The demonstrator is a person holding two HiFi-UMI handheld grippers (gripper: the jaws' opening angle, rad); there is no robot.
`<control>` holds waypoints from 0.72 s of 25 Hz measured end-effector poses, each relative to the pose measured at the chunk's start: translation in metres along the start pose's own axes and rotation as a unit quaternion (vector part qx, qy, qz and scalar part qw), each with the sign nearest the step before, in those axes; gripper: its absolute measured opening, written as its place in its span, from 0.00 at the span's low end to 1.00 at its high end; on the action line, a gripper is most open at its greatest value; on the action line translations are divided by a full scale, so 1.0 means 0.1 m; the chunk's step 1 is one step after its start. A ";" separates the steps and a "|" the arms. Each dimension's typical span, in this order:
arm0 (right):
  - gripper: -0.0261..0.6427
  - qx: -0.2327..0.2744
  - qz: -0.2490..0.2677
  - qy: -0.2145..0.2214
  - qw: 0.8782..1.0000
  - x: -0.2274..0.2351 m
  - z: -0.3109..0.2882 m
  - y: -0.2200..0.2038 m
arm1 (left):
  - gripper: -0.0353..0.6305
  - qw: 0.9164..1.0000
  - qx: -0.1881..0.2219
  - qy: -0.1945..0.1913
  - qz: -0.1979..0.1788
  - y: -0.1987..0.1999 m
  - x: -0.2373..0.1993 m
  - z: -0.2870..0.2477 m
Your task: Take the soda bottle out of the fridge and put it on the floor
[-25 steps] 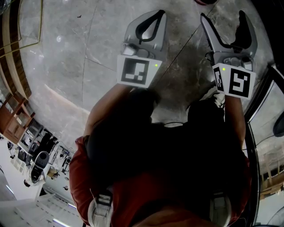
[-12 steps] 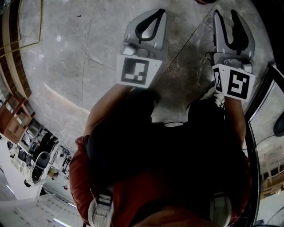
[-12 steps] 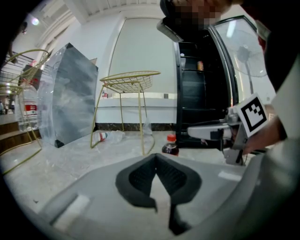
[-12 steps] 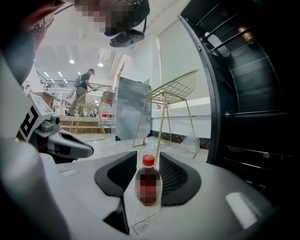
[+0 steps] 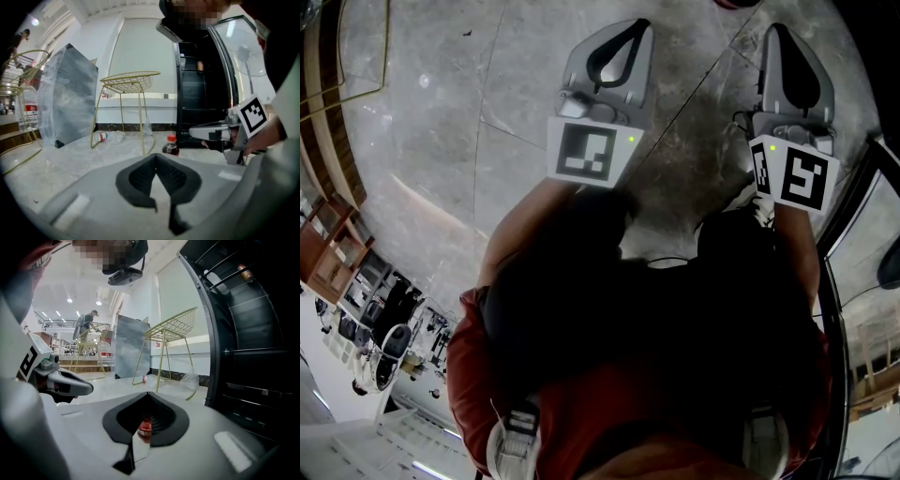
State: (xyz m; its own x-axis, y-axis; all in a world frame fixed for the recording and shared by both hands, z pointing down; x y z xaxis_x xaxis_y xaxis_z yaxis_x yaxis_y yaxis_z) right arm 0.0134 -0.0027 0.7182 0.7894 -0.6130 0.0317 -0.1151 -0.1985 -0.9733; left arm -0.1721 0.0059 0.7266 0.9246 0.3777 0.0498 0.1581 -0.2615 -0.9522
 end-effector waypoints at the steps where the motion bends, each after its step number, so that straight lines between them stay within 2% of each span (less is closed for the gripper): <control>1: 0.04 -0.001 0.000 0.000 1.000 0.00 0.00 0.00 | 0.05 1.000 0.000 0.000 -0.001 0.00 0.00 0.00; 11: 0.04 -0.019 0.007 -0.012 1.000 0.13 -0.06 -0.07 | 0.05 0.999 -0.009 0.009 -0.037 -0.06 -0.09 -0.13; 15: 0.04 -0.044 -0.015 -0.032 0.998 0.21 0.01 0.12 | 0.05 0.999 -0.015 0.003 -0.049 0.21 -0.12 -0.20; 18: 0.04 -0.075 -0.023 -0.041 0.996 0.26 0.10 0.32 | 0.05 0.997 -0.051 -0.003 -0.058 0.49 -0.15 -0.24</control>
State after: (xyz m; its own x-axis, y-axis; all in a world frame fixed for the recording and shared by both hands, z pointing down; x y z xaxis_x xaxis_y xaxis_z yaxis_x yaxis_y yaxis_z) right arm 0.0364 -0.0170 0.6858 0.8418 -0.5375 0.0501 -0.1620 -0.3402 -0.9263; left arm -0.1697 -0.0340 0.6860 0.8964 0.4150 0.1557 0.2979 -0.3040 -0.9049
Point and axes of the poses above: the fingertips, and each gripper's own axes: z backward along the fingers, x to its right, y out of its top, the point moved 6 cm from there along z, backward along the fingers, and after that the axes turned 14 degrees about y, right-handed, at the moved point
